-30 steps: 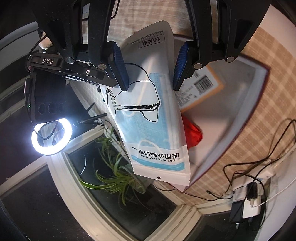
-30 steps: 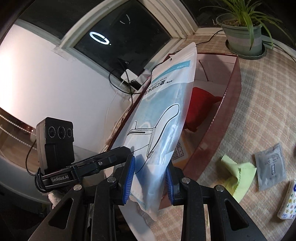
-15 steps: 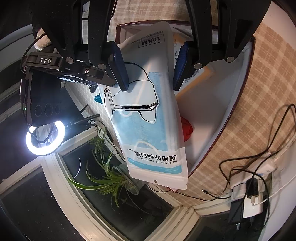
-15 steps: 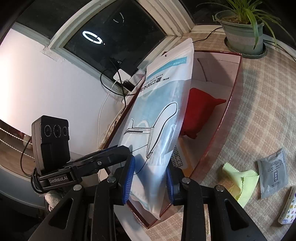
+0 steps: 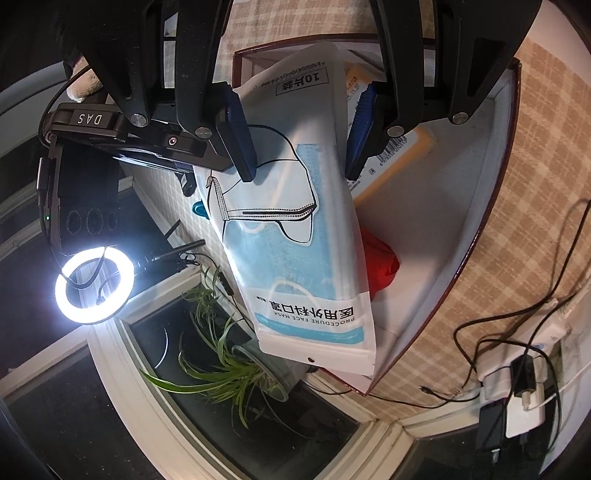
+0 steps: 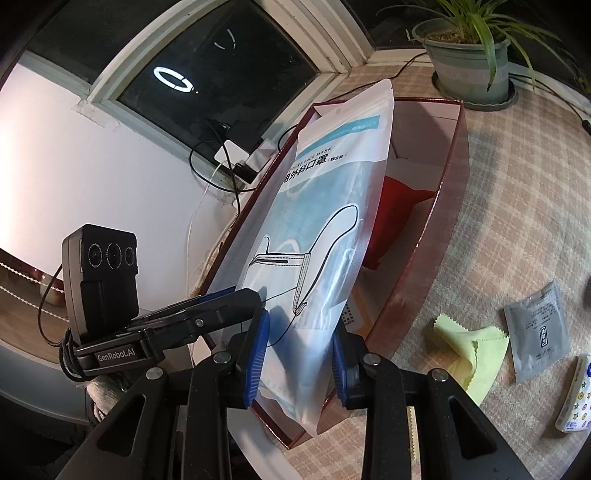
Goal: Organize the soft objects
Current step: 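Lower the mask bag into the shoebox and open the right gripper, then move both tools back toward the yellow-green cloth and tissue pack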
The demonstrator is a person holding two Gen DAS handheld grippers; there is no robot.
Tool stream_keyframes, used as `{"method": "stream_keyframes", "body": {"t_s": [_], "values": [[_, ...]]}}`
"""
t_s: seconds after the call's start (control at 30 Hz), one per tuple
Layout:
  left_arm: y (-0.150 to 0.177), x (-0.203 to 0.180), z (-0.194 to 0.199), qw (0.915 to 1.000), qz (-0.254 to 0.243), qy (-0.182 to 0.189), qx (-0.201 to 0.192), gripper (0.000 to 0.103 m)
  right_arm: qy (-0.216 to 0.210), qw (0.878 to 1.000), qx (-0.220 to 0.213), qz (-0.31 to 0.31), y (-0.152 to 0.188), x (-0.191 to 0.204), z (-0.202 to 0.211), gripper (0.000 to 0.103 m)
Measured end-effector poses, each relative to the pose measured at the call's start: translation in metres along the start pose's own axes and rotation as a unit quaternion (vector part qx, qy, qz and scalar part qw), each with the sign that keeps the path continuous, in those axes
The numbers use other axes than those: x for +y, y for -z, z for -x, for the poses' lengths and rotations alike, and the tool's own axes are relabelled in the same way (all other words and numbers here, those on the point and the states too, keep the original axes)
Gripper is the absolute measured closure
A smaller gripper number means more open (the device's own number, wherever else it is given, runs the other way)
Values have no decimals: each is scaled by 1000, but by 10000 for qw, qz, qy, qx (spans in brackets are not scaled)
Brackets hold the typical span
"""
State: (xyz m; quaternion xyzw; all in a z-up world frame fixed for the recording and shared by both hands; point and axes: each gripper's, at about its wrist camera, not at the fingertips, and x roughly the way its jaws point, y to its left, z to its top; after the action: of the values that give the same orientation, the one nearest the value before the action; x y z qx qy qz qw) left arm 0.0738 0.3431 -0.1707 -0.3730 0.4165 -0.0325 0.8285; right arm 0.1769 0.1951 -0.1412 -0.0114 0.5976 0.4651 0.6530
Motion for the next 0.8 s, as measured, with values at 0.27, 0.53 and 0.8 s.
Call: {"method": "stream_keyframes", "body": {"t_s": [0.27, 0.53, 0.8], "values": [[-3, 1, 1, 9999, -17, -119, -41, 52, 96, 9999, -11, -54, -4, -4, 2, 65], [-2, 0, 5, 9998, -58, -143, -98, 52, 162, 9998, 0, 95, -3, 0, 4, 64], [1, -6, 16, 9994, -110, -193, -260, 52, 138, 9997, -52, 199, 5, 1, 19, 64]]}}
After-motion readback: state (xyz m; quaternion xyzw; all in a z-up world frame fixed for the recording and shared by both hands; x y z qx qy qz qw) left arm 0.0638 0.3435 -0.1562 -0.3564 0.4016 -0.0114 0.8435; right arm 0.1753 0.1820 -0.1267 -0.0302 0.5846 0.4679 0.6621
